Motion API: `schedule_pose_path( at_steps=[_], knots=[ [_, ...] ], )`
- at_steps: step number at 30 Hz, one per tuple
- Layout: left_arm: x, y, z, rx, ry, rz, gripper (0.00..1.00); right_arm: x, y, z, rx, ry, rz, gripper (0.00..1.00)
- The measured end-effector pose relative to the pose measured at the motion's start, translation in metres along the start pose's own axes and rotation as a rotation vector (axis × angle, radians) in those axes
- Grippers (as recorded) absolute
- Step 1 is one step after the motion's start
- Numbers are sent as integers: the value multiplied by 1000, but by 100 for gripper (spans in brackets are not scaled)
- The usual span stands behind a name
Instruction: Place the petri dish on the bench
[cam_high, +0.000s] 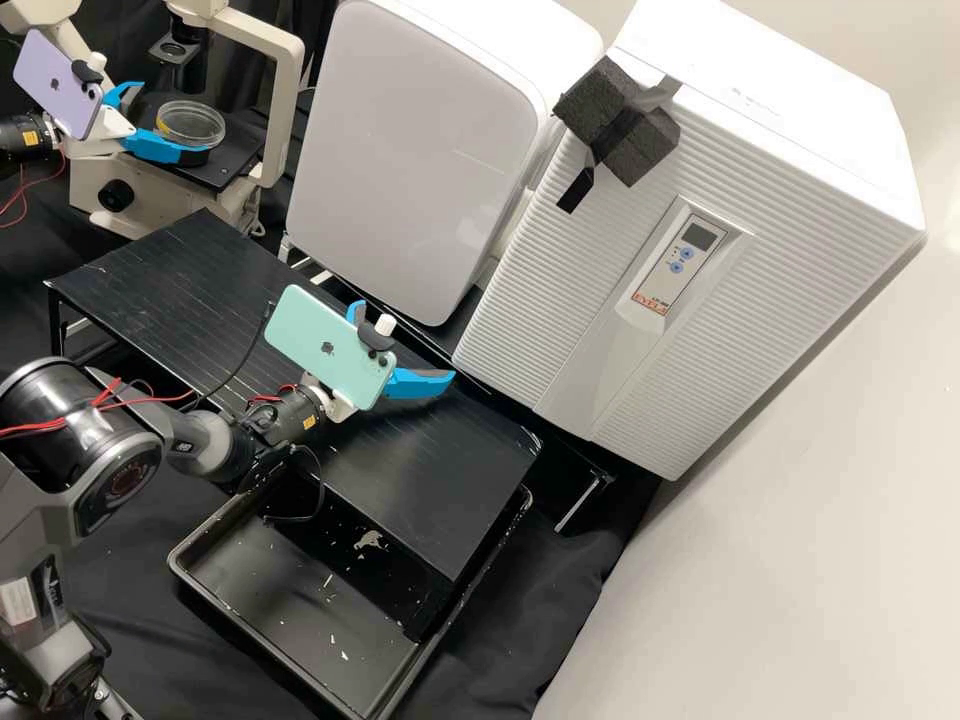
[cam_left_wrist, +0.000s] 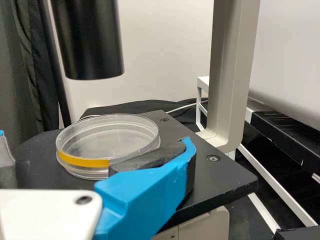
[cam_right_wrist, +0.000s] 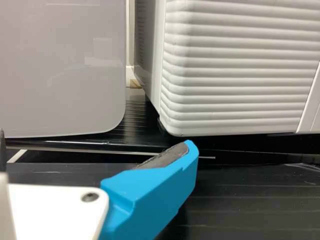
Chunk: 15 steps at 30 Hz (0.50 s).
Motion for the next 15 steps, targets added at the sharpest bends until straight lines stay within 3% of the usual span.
schedule_pose_path(
  at_steps=[10,15],
  knots=[
    [10,-2,-1,-2,-1,4,100,0,0,0,0,0,0,100],
    [18,-2,-2,-38,1,1,100,0,0,0,0,0,0,100]
  ],
)
